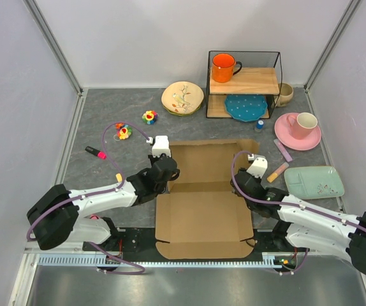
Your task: Fold the paper box
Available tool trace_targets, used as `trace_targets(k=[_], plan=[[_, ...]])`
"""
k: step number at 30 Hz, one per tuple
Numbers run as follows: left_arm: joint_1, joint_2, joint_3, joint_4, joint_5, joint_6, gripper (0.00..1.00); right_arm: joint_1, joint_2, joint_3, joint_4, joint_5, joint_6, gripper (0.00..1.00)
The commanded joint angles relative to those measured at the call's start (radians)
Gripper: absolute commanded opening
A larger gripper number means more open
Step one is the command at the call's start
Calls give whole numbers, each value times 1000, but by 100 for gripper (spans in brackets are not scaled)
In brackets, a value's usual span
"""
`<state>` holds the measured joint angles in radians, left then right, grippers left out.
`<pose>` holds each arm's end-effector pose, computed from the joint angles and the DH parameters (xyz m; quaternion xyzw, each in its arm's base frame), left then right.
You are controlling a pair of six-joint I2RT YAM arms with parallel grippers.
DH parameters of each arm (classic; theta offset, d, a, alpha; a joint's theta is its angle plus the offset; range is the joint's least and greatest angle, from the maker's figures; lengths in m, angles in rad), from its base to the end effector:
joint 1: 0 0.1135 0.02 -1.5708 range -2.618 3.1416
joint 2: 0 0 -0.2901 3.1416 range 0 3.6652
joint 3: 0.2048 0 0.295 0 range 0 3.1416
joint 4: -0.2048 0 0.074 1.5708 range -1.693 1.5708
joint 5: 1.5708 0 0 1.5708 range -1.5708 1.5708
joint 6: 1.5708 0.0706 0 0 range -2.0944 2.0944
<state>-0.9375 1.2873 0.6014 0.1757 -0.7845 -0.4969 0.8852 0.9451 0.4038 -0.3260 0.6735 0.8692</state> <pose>0.2228 -0.2192 0.1950 -0.0145 0.8201 -0.0587 0.5690 0.1684 0.1363 0.1527 0.1068 0.8869 0.0517 0.4464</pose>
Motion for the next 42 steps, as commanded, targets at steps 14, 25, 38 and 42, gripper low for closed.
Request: trace_targets(k=[14,25,38,42], plan=[[3,4,1,-50,-33,-45,2,124,225,136,143,-10,-346,21],[3,7,-3,-59,-36,-55,2,256,341,228,65,97,-345,51],[3,-5,-17,-59,-61,-66,2,248,-110,346,-70,377,-337,82],[3,-14,-20,-59,-61,-72,2,111,-181,342,-145,379,-253,82]])
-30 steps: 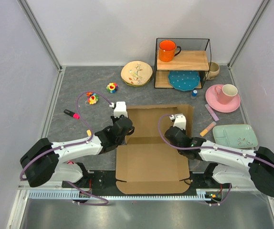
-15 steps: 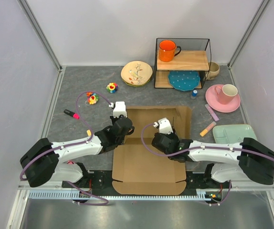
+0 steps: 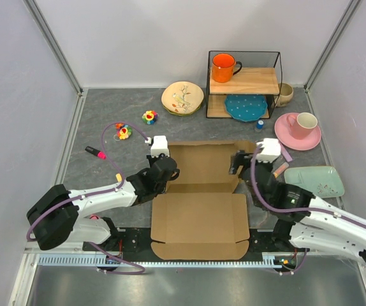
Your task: Fold the paper box
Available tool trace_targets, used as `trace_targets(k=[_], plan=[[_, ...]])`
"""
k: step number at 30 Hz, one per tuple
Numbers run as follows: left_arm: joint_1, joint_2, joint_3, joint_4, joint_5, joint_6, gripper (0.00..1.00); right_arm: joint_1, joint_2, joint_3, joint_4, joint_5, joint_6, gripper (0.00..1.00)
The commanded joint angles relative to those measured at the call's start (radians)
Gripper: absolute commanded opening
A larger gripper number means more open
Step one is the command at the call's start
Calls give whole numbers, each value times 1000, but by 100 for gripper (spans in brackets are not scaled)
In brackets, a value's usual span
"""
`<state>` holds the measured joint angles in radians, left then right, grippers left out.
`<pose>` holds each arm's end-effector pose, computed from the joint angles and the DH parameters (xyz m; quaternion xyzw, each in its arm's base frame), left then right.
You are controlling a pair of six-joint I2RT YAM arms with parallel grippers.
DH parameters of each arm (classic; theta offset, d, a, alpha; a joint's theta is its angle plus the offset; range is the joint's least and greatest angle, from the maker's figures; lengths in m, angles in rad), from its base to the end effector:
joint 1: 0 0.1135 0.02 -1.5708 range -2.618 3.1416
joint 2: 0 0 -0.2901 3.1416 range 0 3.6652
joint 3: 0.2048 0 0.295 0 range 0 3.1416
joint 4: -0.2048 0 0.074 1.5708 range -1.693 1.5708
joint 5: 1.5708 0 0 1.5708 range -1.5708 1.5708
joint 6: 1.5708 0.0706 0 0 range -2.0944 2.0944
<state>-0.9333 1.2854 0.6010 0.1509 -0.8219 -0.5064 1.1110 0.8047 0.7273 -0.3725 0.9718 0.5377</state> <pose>0.2232 -0.2144 0.1937 -0.0249 0.8201 -0.0387 0.5704 0.1472 0.1659 0.3105 0.0264 0.7886 0.0765 0.6096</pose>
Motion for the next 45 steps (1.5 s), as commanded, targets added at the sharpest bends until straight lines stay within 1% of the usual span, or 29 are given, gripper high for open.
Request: trace_targets(k=[1,2,5,10,13,14,17,18,20,21,22,23,24,25,26,29,32,35,40,45], plan=[[-1,-14,-21,-34,-23,-64,2,-150,-44,11,-112,58,90,82],[-1,-18,-24,-33,-23,-70,2,-210,-45,-9,-117,10,99,81],[-1,-24,-32,-33,-23,-72,2,-273,-38,-55,-102,-45,134,81],[-1,-43,-44,-33,-22,-72,2,-326,13,-117,-30,-114,125,79],[-1,-58,-53,-33,-22,-72,2,-368,48,-138,16,-145,107,77],[-1,-60,-53,-33,-22,-72,2,-400,68,-143,27,-159,101,76],[-2,-66,-56,-31,-20,-73,2,-462,103,-160,81,-223,82,71],[-2,-66,-56,-30,-20,-75,2,-474,113,-164,116,-241,74,65],[-2,-66,-61,-17,-20,-70,2,-491,119,-183,154,-295,44,57],[-2,-64,-67,-7,-23,-69,2,-491,114,-192,194,-315,33,48],[-2,-69,-78,19,-25,-60,2,-493,110,-206,205,-346,27,44],[-2,-72,-84,36,-28,-57,2,-493,91,-213,225,-369,9,37],[-2,-75,-92,54,-37,-54,2,-491,79,-229,251,-386,2,34],[-2,-81,-113,106,-42,-38,2,-493,56,-235,262,-415,1,31],[-2,-86,-124,134,-45,-31,2,-491,45,-239,273,-426,-8,26],[-2,-93,-159,237,-56,8,2,-493,10,-241,274,-461,-18,19],[-2,-90,-179,315,-68,46,2,-491,-16,-221,244,-502,-21,13],[-2,-74,-182,358,-74,75,2,-491,-32,-197,218,-545,-9,9],[-6,-49,-176,404,-83,111,2,-491,-47,-184,208,-636,33,6],[-10,-32,-161,420,-86,131,2,-485,-52,-206,237,-717,41,5]])
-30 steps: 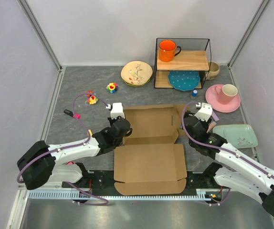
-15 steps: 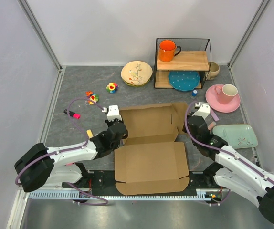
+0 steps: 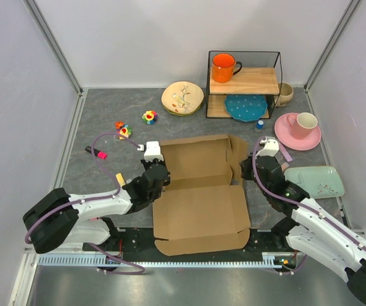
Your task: Fold the paper box
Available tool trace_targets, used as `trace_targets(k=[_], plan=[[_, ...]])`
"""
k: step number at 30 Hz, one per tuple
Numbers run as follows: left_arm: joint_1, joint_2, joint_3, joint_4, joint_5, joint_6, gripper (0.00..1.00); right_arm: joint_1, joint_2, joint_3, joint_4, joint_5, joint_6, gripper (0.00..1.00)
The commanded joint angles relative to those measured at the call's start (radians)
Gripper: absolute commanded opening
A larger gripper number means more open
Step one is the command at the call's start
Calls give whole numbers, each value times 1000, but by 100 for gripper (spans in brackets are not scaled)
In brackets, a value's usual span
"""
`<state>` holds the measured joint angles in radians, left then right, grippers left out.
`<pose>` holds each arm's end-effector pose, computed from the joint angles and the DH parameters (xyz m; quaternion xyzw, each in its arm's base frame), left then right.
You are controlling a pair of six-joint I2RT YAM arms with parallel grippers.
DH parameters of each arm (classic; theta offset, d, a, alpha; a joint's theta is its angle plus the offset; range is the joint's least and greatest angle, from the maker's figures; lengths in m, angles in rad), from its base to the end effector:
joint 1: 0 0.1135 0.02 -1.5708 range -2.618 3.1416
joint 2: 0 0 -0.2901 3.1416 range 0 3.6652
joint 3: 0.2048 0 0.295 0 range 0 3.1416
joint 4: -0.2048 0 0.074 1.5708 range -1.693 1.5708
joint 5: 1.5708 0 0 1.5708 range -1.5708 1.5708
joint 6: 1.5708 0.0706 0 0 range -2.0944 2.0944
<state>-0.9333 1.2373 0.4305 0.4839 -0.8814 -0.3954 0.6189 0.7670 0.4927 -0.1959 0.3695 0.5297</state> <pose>0.2110 -0.1933 0.1828 -0.0452 0.7739 -0.0532 0.6295 0.2022 0.1127 0.2310 0.0586 0.8413 0.1478 0.5166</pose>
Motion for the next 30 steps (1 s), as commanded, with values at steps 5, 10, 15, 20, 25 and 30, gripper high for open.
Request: trace_targets(k=[5,10,15,20,25,30], plan=[[-10,33,19,96,-27,30,2,36,9,7,79,-172,14,7],[-10,45,17,127,-22,58,2,91,47,-3,69,-153,-37,11],[-10,68,25,166,-13,85,2,151,110,-3,75,-113,-65,11],[-12,71,1,214,1,107,2,192,155,15,64,-92,-83,18],[-10,68,-87,390,9,144,2,197,95,27,20,8,-66,47],[-10,91,-164,556,-1,182,2,196,46,72,-26,51,-76,55]])
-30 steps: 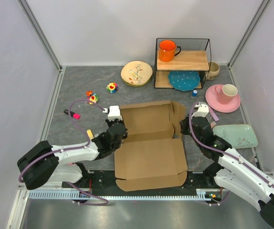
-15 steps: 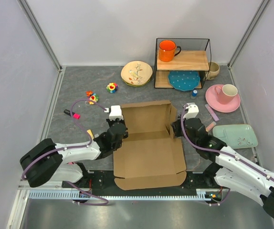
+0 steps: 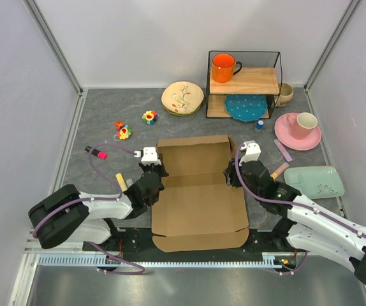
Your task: Fold the paper box
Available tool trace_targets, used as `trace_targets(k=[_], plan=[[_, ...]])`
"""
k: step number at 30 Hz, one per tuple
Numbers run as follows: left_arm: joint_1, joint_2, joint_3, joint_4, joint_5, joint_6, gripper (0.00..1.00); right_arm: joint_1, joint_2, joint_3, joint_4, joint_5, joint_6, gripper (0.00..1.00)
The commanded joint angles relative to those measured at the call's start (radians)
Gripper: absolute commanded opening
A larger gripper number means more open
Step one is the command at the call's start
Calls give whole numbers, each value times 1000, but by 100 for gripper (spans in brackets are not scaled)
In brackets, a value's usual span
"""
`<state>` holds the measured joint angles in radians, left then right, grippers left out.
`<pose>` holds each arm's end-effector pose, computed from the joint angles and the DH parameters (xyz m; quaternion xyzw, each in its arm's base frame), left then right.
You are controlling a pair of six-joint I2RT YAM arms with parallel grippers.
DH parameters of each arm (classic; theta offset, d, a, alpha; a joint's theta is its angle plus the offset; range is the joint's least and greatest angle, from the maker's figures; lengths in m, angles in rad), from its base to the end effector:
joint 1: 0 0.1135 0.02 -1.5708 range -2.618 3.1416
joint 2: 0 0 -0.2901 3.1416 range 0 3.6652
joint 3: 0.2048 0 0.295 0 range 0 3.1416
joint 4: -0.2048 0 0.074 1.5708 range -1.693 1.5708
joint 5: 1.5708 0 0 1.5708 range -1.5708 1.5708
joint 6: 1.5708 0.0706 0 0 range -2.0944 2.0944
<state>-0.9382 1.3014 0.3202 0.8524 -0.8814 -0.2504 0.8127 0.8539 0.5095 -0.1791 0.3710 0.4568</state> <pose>0.2043 -0.1865 0.1712 -0.0360 0.7345 -0.0688 0.6741 0.1854 0.1586 0.2213 -0.0599 0.8540 0.1628 0.4905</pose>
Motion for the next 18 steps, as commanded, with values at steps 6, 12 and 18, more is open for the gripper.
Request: trace_targets(k=[6,12,18], plan=[[-5,50,-53,200,-8,53,2,2,-101,116,-88,60,-38,64],[-5,52,-50,209,-7,80,2,2,-173,155,-122,137,-49,69],[-7,44,-55,220,-8,97,2,0,-299,127,-97,257,2,69]])
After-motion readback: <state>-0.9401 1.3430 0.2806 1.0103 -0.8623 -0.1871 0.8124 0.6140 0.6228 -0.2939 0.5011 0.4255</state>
